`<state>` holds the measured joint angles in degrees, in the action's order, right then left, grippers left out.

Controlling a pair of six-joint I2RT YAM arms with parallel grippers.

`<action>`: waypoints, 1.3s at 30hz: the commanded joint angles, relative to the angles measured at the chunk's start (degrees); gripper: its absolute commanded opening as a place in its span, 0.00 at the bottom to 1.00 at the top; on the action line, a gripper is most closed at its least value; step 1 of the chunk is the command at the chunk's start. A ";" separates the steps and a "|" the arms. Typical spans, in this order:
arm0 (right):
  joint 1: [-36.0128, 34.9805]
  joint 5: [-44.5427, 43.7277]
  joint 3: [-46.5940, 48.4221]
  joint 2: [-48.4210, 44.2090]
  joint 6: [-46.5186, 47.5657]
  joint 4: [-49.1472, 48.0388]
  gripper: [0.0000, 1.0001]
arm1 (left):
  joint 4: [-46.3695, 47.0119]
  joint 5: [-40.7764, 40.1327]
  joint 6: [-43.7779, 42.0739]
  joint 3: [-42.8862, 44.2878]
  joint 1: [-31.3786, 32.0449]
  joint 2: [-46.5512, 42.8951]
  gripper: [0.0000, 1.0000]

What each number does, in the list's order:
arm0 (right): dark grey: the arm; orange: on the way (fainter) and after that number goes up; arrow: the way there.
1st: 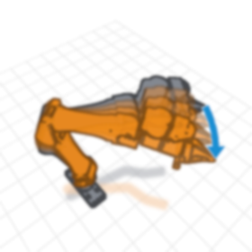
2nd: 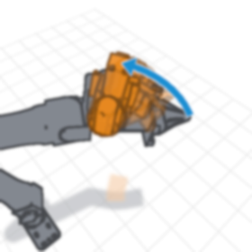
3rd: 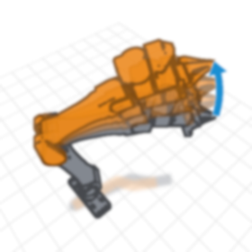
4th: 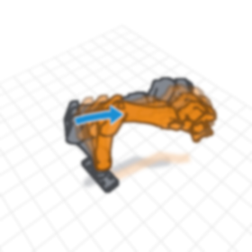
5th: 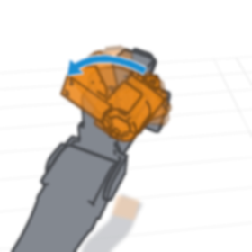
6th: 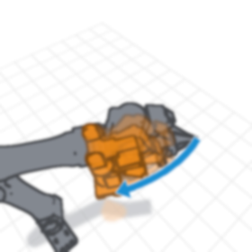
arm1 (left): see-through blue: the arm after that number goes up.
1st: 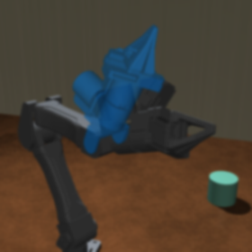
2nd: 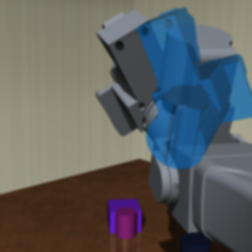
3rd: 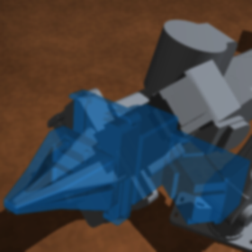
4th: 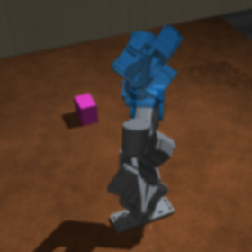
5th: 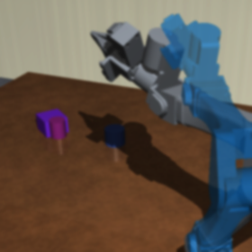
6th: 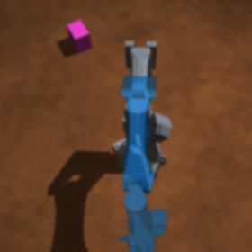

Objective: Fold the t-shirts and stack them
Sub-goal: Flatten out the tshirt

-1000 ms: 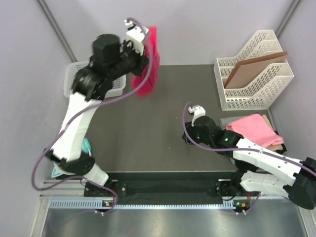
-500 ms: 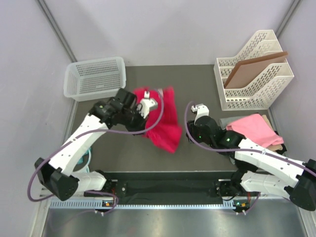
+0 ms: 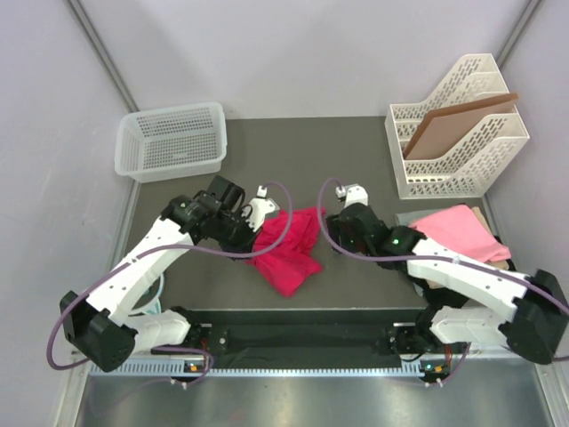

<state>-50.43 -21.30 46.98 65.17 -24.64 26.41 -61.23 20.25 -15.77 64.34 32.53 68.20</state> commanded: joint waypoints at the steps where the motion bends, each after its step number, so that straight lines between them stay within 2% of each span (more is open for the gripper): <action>1: 0.60 4.95 6.00 11.80 3.19 -5.75 0.68 | -3.62 3.30 -3.12 4.65 -0.28 -0.53 0.00; 6: 6.55 9.77 20.39 27.78 6.62 -7.07 0.73 | -5.48 2.78 -4.09 4.75 -0.19 -0.88 0.00; 12: 15.61 18.21 24.21 36.16 6.10 -11.28 0.73 | -6.27 0.84 -4.80 4.31 -0.19 -2.37 0.00; 17: 20.72 24.45 21.67 37.93 4.26 -14.02 0.63 | -5.83 0.49 -4.71 3.96 -0.19 -2.20 0.00; 24: 20.64 32.09 16.83 36.53 1.53 -17.09 0.58 | -4.60 -0.12 -4.45 3.52 -0.19 -1.41 0.00; 35: 20.11 39.92 14.54 37.66 -1.63 -20.78 0.56 | -4.07 -0.65 -4.09 3.17 -0.19 -0.97 0.00; 39: 20.03 42.04 14.37 38.45 -2.43 -22.28 0.49 | -3.63 -0.83 -4.09 2.81 -0.19 -1.06 0.00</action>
<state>-29.85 16.91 61.49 102.94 -25.36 8.45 -66.37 19.42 -19.49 67.16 32.49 67.55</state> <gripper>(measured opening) 0.521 0.022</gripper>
